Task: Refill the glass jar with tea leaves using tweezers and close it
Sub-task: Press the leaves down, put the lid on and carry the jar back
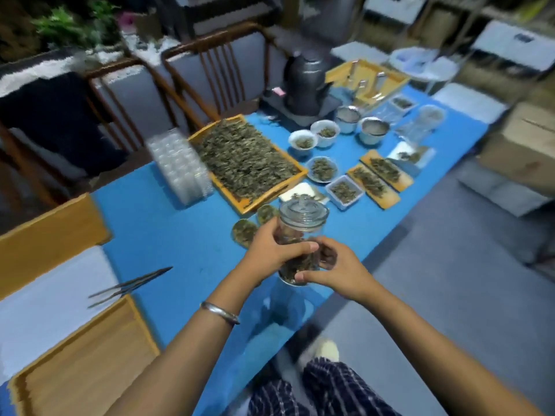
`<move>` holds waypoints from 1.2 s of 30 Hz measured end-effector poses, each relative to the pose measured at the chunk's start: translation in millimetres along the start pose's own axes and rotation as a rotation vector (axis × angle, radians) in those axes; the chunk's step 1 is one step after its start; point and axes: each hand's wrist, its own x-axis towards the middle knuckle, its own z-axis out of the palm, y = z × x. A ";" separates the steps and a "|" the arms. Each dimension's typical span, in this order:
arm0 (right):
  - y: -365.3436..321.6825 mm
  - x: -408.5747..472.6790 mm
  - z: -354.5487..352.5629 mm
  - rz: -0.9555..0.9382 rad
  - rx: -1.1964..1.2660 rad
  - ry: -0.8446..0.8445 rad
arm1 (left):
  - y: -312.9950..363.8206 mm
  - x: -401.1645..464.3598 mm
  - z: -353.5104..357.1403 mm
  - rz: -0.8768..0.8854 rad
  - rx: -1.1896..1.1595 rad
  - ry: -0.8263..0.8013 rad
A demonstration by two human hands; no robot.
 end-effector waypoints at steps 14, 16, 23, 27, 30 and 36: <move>-34.9 -104.9 -277.6 -0.187 0.018 0.601 | 144.1 94.4 297.9 0.336 0.172 -0.521; -37.4 -125.5 -323.1 -0.210 0.012 0.646 | 161.8 102.5 349.9 0.369 0.172 -0.577; -43.9 -189.9 -476.3 -0.297 -0.032 0.780 | 215.3 125.8 516.9 0.427 0.132 -0.748; -40.1 -209.3 -536.2 -0.295 -0.046 0.866 | 233.7 138.4 586.0 0.457 0.125 -0.844; -26.7 -213.5 -576.3 -0.261 -0.052 0.924 | 236.4 155.7 629.6 0.461 0.126 -0.891; 1.7 -187.7 -658.2 -0.198 -0.045 0.991 | 231.0 221.2 702.8 0.467 0.113 -0.883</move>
